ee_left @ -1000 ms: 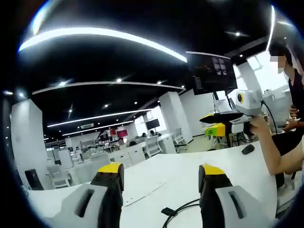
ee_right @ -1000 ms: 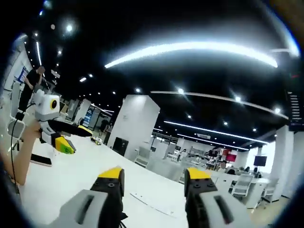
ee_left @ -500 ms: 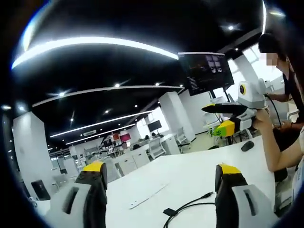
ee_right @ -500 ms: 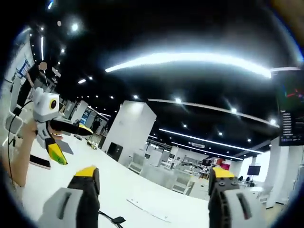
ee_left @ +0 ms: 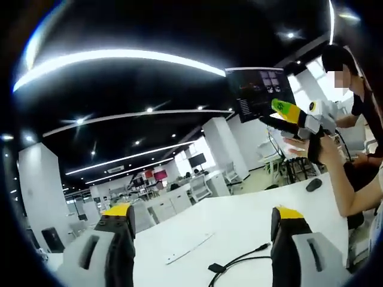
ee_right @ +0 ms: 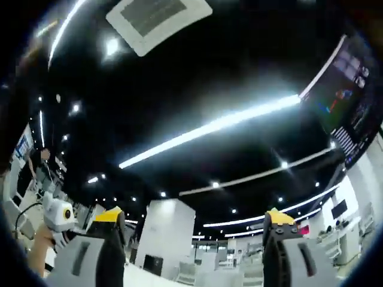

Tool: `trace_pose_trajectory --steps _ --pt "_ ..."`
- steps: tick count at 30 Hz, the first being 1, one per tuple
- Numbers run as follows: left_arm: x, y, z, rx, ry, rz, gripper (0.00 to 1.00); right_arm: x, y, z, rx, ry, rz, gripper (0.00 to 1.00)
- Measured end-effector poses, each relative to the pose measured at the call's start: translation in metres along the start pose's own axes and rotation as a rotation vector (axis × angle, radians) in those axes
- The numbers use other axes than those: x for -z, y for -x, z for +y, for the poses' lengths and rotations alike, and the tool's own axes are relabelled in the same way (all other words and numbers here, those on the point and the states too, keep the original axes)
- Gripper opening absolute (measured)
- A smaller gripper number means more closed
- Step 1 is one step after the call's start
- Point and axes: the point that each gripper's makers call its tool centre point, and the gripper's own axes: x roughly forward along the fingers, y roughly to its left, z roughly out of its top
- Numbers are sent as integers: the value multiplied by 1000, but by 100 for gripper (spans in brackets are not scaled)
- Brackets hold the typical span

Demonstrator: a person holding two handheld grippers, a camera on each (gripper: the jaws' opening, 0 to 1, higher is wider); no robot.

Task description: Find the charging cable on the desk, coil it up and secure with Velcro.

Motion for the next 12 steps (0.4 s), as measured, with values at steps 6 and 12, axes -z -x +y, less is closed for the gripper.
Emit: trace_pose_trajectory --steps 6,12 --pt "-1 -2 -3 10 -9 -6 94 -19 2 7 -54 -126 -105 95" --pt "0 -1 -1 10 -13 0 94 -2 -3 26 -184 -200 -26 95"
